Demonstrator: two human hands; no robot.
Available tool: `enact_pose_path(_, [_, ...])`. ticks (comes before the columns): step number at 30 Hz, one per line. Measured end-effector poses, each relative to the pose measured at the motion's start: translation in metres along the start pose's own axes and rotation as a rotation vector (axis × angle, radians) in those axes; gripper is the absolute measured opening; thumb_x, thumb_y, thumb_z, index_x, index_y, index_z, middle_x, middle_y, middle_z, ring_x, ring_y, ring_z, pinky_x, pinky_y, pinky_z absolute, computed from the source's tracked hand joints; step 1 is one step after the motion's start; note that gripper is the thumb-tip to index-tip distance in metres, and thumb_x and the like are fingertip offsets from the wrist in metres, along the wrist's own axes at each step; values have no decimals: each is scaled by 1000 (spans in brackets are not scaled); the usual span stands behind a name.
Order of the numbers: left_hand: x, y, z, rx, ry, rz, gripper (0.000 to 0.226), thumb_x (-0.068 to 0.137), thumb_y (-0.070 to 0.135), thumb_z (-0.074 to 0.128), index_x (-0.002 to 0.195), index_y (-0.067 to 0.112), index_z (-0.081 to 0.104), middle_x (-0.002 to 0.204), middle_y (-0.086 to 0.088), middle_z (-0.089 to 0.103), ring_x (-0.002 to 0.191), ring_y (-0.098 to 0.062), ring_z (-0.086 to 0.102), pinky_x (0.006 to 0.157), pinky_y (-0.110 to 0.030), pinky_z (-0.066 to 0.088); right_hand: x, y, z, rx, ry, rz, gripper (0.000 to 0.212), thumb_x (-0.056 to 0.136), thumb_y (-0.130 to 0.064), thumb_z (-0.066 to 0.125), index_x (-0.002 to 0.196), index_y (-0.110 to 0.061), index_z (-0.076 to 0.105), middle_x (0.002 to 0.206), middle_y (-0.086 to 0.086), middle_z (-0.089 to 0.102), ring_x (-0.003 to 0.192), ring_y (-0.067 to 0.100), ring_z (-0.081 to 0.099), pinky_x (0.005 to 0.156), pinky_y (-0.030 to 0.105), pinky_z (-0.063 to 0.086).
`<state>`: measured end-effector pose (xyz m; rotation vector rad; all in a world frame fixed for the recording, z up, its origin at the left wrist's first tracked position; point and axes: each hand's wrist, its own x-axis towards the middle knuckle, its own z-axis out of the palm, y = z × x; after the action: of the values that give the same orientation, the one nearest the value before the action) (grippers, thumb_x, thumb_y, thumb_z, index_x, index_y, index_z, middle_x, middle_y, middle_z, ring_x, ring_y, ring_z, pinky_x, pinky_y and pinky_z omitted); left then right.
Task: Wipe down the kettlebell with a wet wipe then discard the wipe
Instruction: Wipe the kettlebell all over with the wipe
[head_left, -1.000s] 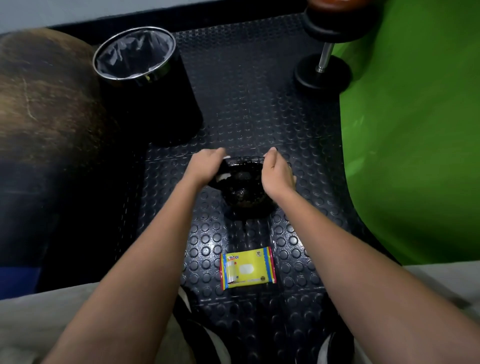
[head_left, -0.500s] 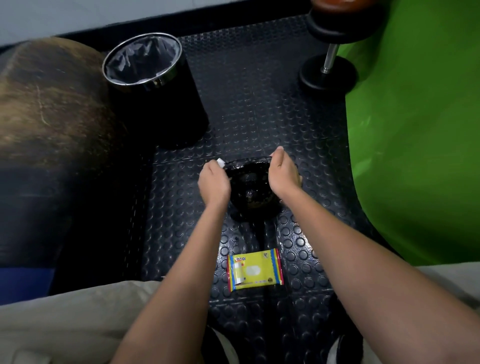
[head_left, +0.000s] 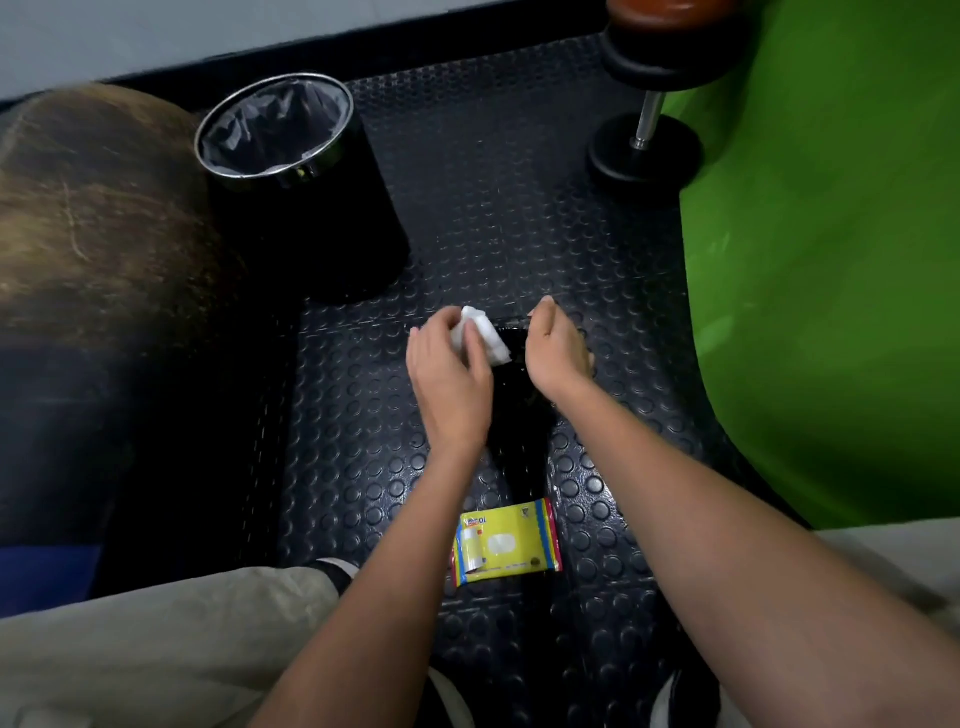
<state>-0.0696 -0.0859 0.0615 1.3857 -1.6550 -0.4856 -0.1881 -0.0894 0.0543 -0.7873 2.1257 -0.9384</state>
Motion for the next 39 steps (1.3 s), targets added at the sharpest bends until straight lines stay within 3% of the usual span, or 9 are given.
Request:
enact_pose_path(3, [12, -10, -4, 91, -82, 89, 20, 102, 16, 44, 102, 13, 64, 97, 6, 60, 94, -13, 51, 94, -35, 44, 0, 1, 1, 10, -3, -5, 61, 105, -48, 9, 136, -22, 54, 140, 6, 55, 134, 32, 45, 115, 55, 17])
enact_pose_path(9, [27, -30, -9, 156, -208, 2, 33, 105, 18, 31, 83, 12, 55, 82, 3, 55, 81, -16, 48, 80, -31, 37, 1, 3, 3, 14, -6, -9, 63, 104, -51, 8, 133, -20, 55, 136, 4, 58, 132, 32, 46, 116, 56, 15])
enact_pose_path(13, [31, -30, -17, -4, -250, -267, 39, 105, 28, 32, 70, 14, 41, 71, 4, 46, 68, -11, 41, 67, -32, 34, 0, 3, 2, 16, -15, -3, 64, 104, -52, 7, 133, -21, 55, 135, 4, 58, 132, 32, 46, 116, 57, 14])
enact_pose_path(17, [46, -38, -22, -119, -384, -526, 52, 101, 52, 35, 78, 10, 56, 83, -4, 64, 75, -9, 54, 69, -23, 41, -2, 2, 0, 12, -18, -4, 62, 105, -51, 8, 137, -22, 53, 139, 4, 56, 135, 31, 44, 117, 56, 13])
enact_pose_path(22, [78, -24, -23, 249, -678, -397, 42, 100, 36, 36, 78, 6, 54, 84, -8, 57, 85, -25, 48, 65, -35, 36, -2, -1, -1, 16, -8, 9, 62, 105, -50, 7, 137, -22, 53, 139, 4, 56, 135, 32, 44, 117, 56, 12])
enact_pose_path(26, [84, -2, -16, 491, -835, -242, 46, 102, 32, 29, 80, 8, 62, 107, -18, 63, 97, -31, 52, 82, -36, 38, -5, -1, -6, 21, -7, 8, 59, 107, -46, 9, 130, -20, 56, 139, 5, 56, 134, 29, 45, 118, 55, 13])
enact_pose_path(29, [72, 11, -6, 604, -762, -101, 50, 103, 29, 25, 98, 3, 68, 113, -24, 67, 100, -38, 59, 89, -42, 42, -5, -1, -7, 9, -9, 8, 59, 107, -45, 8, 134, -20, 54, 141, 6, 54, 135, 30, 44, 118, 54, 11])
enact_pose_path(34, [31, 2, 1, 645, -335, 265, 46, 107, 31, 19, 78, 18, 53, 75, -4, 66, 70, -28, 56, 75, -41, 38, -4, -2, -5, -2, -4, -3, 60, 106, -46, 9, 134, -20, 55, 139, 6, 56, 134, 30, 45, 117, 56, 15])
enact_pose_path(39, [16, -31, -6, 457, -218, 325, 37, 110, 28, 24, 90, 17, 54, 85, 4, 52, 85, -21, 49, 105, -43, 38, -6, 1, -4, -5, -13, -23, 60, 106, -47, 9, 133, -21, 56, 138, 5, 57, 133, 30, 45, 116, 54, 15])
